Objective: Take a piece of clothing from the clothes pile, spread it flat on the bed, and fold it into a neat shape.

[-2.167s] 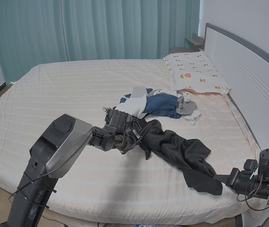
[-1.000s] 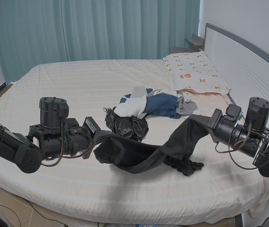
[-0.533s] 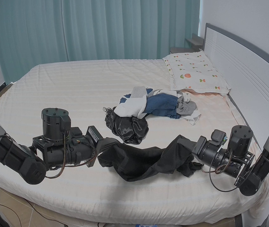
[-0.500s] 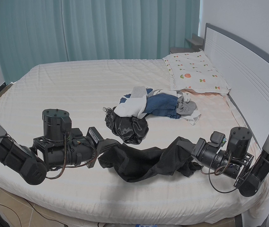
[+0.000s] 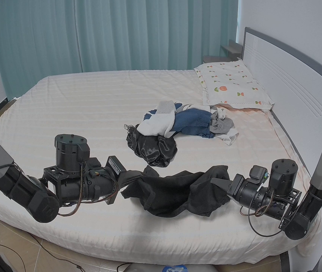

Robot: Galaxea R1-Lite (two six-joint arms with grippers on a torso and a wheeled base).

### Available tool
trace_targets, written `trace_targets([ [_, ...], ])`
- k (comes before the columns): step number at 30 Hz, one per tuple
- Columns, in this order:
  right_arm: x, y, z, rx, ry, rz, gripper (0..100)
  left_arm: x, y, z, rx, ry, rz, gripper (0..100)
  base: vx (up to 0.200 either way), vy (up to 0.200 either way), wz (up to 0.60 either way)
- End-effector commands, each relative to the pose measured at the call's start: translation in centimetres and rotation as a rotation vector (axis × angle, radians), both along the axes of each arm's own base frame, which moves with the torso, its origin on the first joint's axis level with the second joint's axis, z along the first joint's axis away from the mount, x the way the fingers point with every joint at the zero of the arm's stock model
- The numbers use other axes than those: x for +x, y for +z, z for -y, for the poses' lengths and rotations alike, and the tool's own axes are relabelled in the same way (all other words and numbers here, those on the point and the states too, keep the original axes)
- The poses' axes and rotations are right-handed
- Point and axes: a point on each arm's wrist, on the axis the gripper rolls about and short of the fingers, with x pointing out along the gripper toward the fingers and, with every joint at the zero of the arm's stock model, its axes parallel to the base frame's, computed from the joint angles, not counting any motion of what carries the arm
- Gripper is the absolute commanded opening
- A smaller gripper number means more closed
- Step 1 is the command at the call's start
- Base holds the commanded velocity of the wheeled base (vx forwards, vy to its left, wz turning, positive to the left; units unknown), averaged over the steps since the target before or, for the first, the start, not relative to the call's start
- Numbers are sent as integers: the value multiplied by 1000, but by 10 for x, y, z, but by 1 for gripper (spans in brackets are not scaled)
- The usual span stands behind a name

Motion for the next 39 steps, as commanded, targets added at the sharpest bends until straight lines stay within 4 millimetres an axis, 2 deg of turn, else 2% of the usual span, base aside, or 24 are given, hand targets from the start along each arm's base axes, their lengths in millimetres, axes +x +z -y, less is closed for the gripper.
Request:
trace_targets([
  [1,-1,0,0,0,2,1,0,1,-1,-3,-2,10,-8,0,0,0,0],
  [20,-1,8,1,26,-34,62,0,1,4,-10,-14,39,1,0,0,189,0],
  [39,0,16,4,54,-48,111,0,-7,13,-16,-23,43,21,0,0,200,0],
])
